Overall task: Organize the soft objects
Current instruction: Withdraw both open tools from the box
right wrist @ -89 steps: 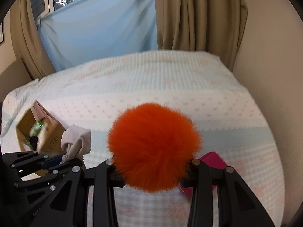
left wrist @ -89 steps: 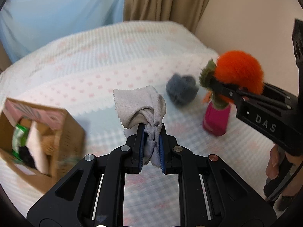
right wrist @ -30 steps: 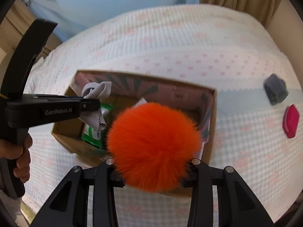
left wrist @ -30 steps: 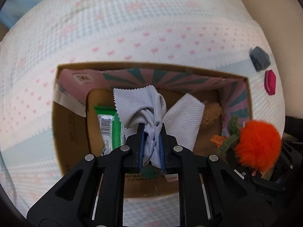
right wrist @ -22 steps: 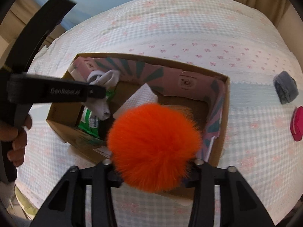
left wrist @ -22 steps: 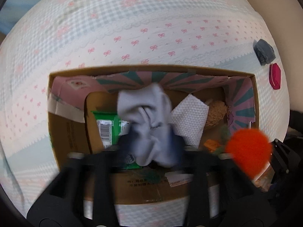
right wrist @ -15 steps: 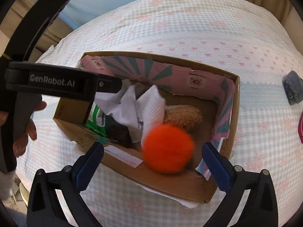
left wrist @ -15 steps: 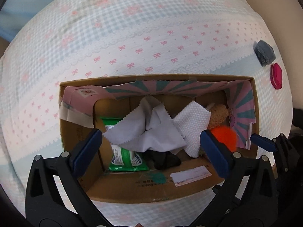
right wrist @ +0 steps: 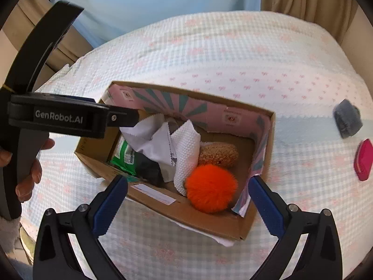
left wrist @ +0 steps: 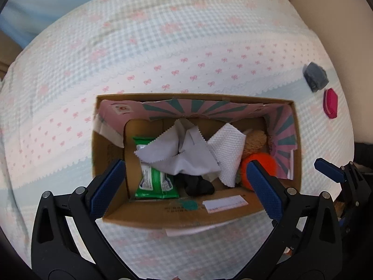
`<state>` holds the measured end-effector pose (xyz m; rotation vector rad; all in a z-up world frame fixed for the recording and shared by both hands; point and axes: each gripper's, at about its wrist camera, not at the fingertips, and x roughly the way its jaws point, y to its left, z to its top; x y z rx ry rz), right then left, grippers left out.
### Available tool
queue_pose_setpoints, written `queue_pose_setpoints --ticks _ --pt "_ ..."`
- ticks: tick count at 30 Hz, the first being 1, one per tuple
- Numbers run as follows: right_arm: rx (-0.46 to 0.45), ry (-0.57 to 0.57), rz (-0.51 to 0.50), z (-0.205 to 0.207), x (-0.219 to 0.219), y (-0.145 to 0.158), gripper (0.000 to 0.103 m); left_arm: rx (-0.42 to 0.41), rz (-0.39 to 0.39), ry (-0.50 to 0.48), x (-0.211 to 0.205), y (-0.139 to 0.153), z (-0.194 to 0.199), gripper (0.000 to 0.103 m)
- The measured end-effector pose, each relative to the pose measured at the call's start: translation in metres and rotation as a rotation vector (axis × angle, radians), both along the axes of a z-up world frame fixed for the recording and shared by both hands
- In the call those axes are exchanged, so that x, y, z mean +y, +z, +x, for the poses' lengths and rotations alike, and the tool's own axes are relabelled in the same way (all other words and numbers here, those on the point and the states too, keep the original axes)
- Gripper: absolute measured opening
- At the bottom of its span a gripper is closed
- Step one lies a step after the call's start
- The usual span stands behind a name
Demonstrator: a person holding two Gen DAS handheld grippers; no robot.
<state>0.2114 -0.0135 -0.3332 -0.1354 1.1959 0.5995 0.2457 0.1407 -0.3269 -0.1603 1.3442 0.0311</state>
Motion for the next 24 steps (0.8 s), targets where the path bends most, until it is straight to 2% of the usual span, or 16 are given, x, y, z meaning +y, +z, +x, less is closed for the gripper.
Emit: queue_pose_setpoints --ticks 6,11,14,19,24 --pt "-0.062 0.041 -0.024 -0.018 0.001 0.035 0.103 -0.073 0.012 0.029 0.001 0.041 -0.032 0.103" --pt "-0.107 0.009 -0.011 -0.035 -0.012 0.073 0.103 -0.161 0.030 0.059 -0.004 0.084 -0.068 0.103" --pt "-0.174 -0.014 -0.014 -0.049 -0.022 0.101 0.103 -0.216 0.029 0.085 -0.009 0.111 -0.092 0.103" --pt "-0.248 -0.065 0.012 -0.073 -0.048 0.146 0.103 -0.304 0.045 0.099 -0.026 0.151 -0.132 0.103" --pt "-0.361 -0.197 0.027 -0.102 -0.085 0.187 0.103 -0.419 0.091 0.092 -0.044 0.191 -0.173 0.103"
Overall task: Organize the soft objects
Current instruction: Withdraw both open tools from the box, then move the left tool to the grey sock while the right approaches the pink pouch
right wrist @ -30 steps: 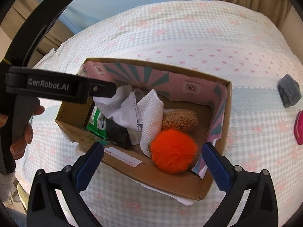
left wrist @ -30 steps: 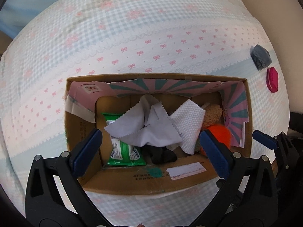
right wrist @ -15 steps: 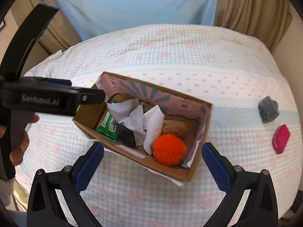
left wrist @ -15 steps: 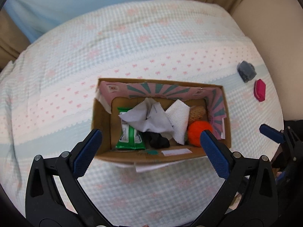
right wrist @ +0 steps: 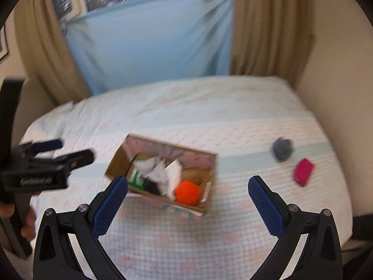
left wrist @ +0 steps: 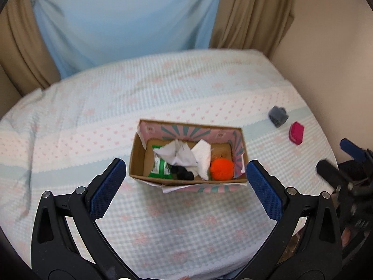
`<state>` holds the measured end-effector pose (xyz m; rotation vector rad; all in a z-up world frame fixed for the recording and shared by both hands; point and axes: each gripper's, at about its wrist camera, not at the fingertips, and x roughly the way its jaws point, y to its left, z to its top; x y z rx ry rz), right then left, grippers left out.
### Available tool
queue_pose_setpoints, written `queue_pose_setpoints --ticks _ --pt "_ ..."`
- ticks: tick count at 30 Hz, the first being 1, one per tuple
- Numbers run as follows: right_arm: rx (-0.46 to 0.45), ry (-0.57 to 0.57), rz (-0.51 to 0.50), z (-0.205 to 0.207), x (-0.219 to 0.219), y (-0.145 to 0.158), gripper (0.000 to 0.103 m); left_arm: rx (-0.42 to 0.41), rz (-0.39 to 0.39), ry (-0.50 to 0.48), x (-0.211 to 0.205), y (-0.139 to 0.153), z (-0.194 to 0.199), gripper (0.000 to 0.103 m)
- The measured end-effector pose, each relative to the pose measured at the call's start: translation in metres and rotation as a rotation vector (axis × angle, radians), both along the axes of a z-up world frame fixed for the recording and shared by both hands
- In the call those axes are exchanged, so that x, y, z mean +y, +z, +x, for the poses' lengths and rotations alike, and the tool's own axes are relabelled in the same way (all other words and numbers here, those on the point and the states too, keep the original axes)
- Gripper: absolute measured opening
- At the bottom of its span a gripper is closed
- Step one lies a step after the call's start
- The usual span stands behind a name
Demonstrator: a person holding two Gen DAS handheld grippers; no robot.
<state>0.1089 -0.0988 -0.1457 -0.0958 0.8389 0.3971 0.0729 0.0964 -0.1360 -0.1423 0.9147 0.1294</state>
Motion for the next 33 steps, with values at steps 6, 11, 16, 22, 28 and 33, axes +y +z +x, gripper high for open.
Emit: queue_pose_setpoints --ticks 6,11,16,22,28,33 --pt "-0.126 -0.149 0.030 -0.035 -0.042 0.037 0.103 -0.134 0.065 0.006 -0.025 0.038 -0.040 0.103" --pt "-0.175 -0.239 0.065 -0.055 -0.076 0.056 0.103 -0.213 0.072 -0.030 -0.045 0.058 -0.054 0.103" --pt "-0.199 -0.315 0.078 -0.065 -0.102 0.068 0.103 -0.258 0.048 -0.090 -0.067 0.072 -0.048 0.103" --pt "-0.189 -0.427 -0.007 -0.059 -0.135 0.065 0.103 -0.248 0.014 -0.207 -0.101 0.071 -0.021 0.103" --pt "-0.171 -0.495 -0.027 -0.037 -0.168 0.061 0.103 -0.188 -0.018 -0.281 -0.142 0.054 0.024 0.103" --pt "-0.138 -0.527 0.022 0.000 -0.203 0.052 0.103 -0.172 0.017 -0.323 -0.177 0.041 0.066 0.103"
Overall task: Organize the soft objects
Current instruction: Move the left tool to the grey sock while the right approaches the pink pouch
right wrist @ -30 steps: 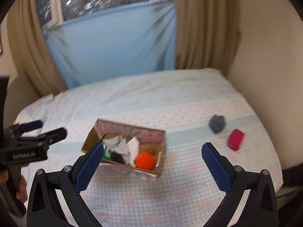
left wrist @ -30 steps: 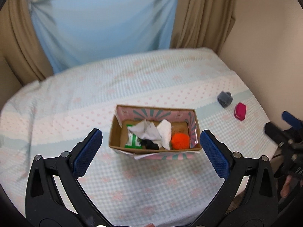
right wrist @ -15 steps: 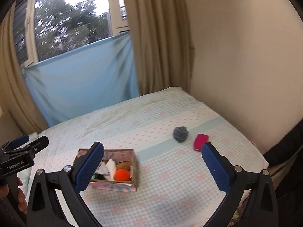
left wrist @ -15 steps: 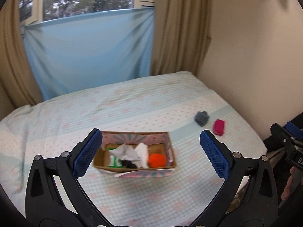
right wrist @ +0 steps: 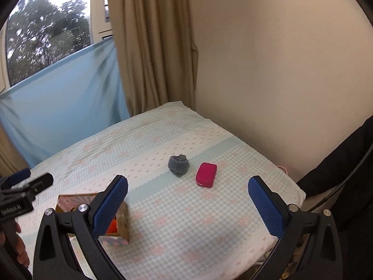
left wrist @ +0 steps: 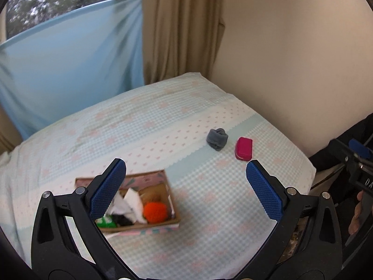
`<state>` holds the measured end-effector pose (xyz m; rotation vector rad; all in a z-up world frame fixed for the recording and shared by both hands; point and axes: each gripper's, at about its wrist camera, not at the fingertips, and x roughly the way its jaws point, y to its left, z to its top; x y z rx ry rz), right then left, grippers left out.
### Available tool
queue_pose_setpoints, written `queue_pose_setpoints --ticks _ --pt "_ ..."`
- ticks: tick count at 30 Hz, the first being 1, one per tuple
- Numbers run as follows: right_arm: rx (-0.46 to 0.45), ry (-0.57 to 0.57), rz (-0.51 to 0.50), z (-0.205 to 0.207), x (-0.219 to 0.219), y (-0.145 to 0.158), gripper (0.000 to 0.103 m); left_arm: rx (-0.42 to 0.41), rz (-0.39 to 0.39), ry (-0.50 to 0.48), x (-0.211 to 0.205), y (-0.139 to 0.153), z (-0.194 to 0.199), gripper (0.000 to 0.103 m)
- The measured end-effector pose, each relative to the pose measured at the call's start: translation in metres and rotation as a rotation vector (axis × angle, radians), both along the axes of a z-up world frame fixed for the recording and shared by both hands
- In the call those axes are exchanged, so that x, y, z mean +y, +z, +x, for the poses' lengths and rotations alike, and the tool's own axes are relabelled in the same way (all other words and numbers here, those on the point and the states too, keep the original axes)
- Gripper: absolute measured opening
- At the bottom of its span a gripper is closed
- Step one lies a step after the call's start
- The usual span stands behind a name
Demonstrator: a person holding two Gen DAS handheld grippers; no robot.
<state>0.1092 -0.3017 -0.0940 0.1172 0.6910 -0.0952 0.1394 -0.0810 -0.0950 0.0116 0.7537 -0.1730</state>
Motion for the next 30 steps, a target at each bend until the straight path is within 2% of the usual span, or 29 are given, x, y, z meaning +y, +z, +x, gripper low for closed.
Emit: queue_pose_setpoints --ticks 6,8,12,17,19,22,27,30 --pt "0.052 0.005 0.039 0.062 -0.040 -0.025 0.103 0.069 -0.012 -0.014 -0.041 -0.024 0.071 0.103" --pt "0.080 0.021 0.049 0.085 -0.049 -0.039 0.103 0.092 0.024 -0.022 -0.059 -0.037 0.099 0.103" --pt "0.163 0.050 0.095 0.137 -0.068 -0.073 0.103 0.147 0.078 -0.045 -0.093 -0.072 0.153 0.103" --pt "0.240 0.064 0.137 0.195 -0.086 -0.116 0.103 0.243 0.073 -0.046 -0.128 -0.121 0.216 0.103" --pt "0.292 0.064 0.154 0.217 -0.092 -0.142 0.103 0.260 0.099 -0.050 -0.143 -0.140 0.237 0.103" --pt "0.342 0.048 0.210 0.244 -0.108 -0.167 0.103 0.306 0.124 -0.063 -0.163 -0.173 0.267 0.102" --pt "0.426 0.011 0.218 0.281 -0.129 -0.218 0.103 0.380 0.143 -0.056 -0.181 -0.225 0.315 0.102" --pt "0.483 -0.020 0.285 0.296 -0.140 -0.248 0.103 0.419 0.171 -0.068 -0.191 -0.255 0.338 0.102"
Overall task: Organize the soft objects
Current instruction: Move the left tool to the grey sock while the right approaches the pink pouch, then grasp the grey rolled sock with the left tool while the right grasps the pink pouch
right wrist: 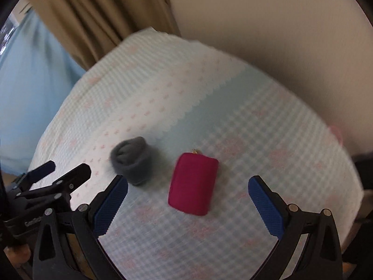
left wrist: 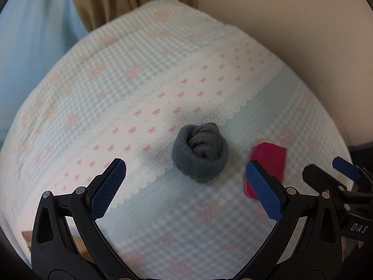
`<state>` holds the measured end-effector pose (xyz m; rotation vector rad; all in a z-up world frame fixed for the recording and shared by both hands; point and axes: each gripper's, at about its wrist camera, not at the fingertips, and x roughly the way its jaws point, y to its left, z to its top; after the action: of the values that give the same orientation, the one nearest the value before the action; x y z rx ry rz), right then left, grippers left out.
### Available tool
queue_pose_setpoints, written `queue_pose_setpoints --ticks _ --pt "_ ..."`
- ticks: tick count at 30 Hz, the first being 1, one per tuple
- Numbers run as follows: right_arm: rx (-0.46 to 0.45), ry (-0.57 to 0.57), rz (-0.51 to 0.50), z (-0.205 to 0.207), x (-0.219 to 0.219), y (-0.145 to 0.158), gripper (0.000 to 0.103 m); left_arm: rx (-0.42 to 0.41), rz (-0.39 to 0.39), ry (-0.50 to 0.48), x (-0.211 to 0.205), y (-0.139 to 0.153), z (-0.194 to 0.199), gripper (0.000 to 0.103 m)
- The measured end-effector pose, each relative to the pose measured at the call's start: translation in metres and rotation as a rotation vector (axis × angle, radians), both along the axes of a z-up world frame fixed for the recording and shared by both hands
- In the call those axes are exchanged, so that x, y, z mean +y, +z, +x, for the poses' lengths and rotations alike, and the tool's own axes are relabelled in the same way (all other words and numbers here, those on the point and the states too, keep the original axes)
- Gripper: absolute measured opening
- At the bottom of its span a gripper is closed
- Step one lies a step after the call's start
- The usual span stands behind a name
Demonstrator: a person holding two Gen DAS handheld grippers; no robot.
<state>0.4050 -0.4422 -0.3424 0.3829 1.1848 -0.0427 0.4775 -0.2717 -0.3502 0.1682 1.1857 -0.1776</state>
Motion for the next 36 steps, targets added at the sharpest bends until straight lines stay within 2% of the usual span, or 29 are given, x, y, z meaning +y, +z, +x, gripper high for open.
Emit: queue_pose_setpoints --ticks 7,11,16,18,19,20,22,28,32,36 --pt "0.111 0.004 0.028 0.019 0.008 -0.056 0.103 0.086 0.036 -0.035 -0.020 -0.057 0.039 0.102" --pt "0.148 -0.011 0.046 0.026 0.016 -0.082 0.103 0.128 0.062 -0.066 -0.029 -0.085 0.048 0.102" --pt "0.174 -0.004 0.020 0.036 0.026 -0.106 0.100 0.167 0.083 -0.088 -0.034 -0.110 0.054 0.102" --pt "0.185 0.002 0.004 0.039 0.029 -0.112 0.092 0.173 0.080 -0.095 -0.035 -0.115 0.054 0.096" --pt "0.193 0.003 -0.010 0.040 0.030 -0.114 0.086 0.182 0.077 -0.100 -0.035 -0.117 0.054 0.086" --pt "0.202 0.005 -0.025 0.041 0.031 -0.116 0.079 0.190 0.072 -0.104 -0.036 -0.119 0.054 0.077" --pt "0.216 0.010 -0.052 0.041 0.032 -0.119 0.070 0.191 0.073 -0.112 -0.038 -0.119 0.052 0.073" --pt "0.204 0.040 -0.061 0.038 0.036 -0.115 0.058 0.178 0.070 -0.105 -0.039 -0.110 0.047 0.053" --pt "0.183 0.066 -0.045 0.034 0.036 -0.106 0.048 0.166 0.072 -0.099 -0.039 -0.098 0.039 0.048" --pt "0.160 0.075 -0.027 0.027 0.033 -0.088 0.045 0.135 0.065 -0.073 -0.030 -0.068 0.028 0.047"
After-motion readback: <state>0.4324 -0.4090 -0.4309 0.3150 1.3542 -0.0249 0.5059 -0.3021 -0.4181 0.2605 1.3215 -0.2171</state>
